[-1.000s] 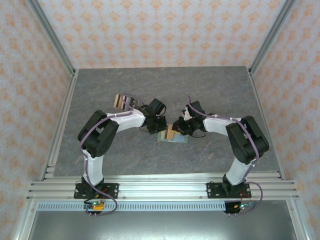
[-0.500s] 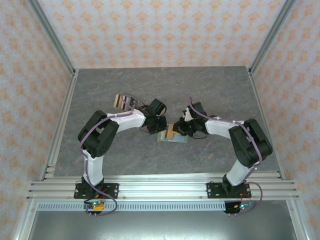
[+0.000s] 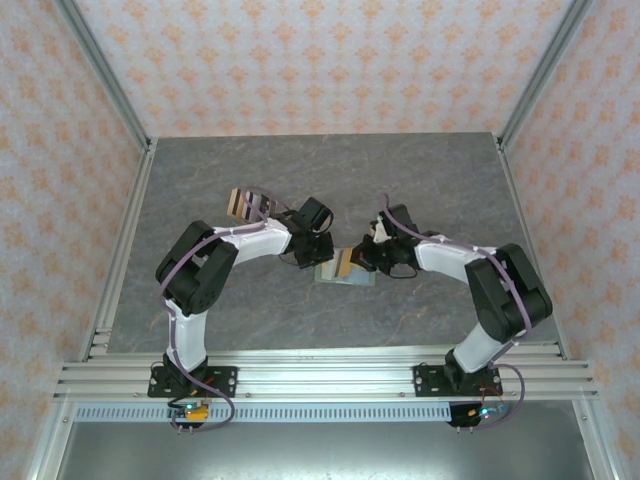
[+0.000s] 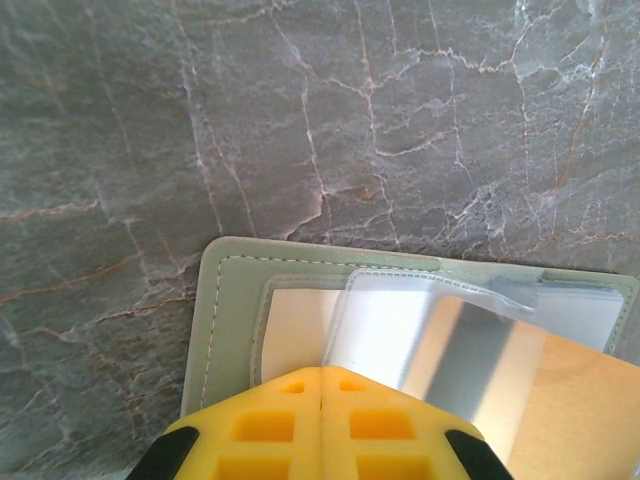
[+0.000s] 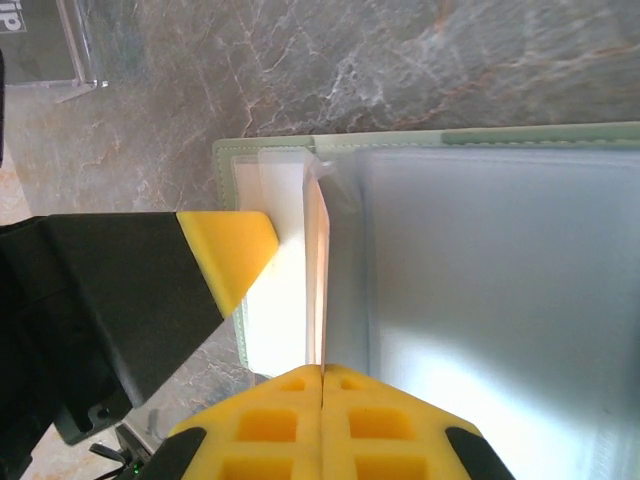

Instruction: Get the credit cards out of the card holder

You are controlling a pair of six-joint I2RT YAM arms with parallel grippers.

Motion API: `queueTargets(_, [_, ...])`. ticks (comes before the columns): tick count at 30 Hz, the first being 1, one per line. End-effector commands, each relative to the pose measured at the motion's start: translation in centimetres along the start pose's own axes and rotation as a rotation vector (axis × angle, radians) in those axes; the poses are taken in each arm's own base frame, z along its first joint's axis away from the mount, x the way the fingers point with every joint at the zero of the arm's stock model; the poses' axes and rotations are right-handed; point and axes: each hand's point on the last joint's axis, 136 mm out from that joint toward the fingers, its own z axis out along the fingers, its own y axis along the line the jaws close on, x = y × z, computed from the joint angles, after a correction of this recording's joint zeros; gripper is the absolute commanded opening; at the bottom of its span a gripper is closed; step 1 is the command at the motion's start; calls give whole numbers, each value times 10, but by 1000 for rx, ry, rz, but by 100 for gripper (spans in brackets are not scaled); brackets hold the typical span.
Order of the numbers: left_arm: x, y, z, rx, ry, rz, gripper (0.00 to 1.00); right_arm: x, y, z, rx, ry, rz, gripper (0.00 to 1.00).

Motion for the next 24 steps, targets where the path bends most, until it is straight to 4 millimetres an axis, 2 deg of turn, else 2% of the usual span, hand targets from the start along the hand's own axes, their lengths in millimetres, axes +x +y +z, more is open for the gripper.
queueTargets(1, [14, 45, 10, -171, 25, -15, 5, 2, -16, -12, 47, -22, 8, 0])
queueTargets(6, [10, 36, 5, -146, 15, -8, 5, 1, -11, -20, 32, -33, -2, 0])
queueTargets(11, [-2, 11, -16, -80, -30, 15, 11, -5, 7, -43, 7, -104, -48, 0])
queueTargets(14, [-13, -6, -41, -34, -77, 28, 23, -8, 17, -61, 2, -159, -82, 0])
queueTargets(19, [-29, -24, -84, 38, -161, 25, 43, -14, 41, -86, -63, -235, -128, 0])
queueTargets(24, [-39, -41, -131, 184, -262, -10, 63, -27, 76, -108, -257, -267, -119, 0])
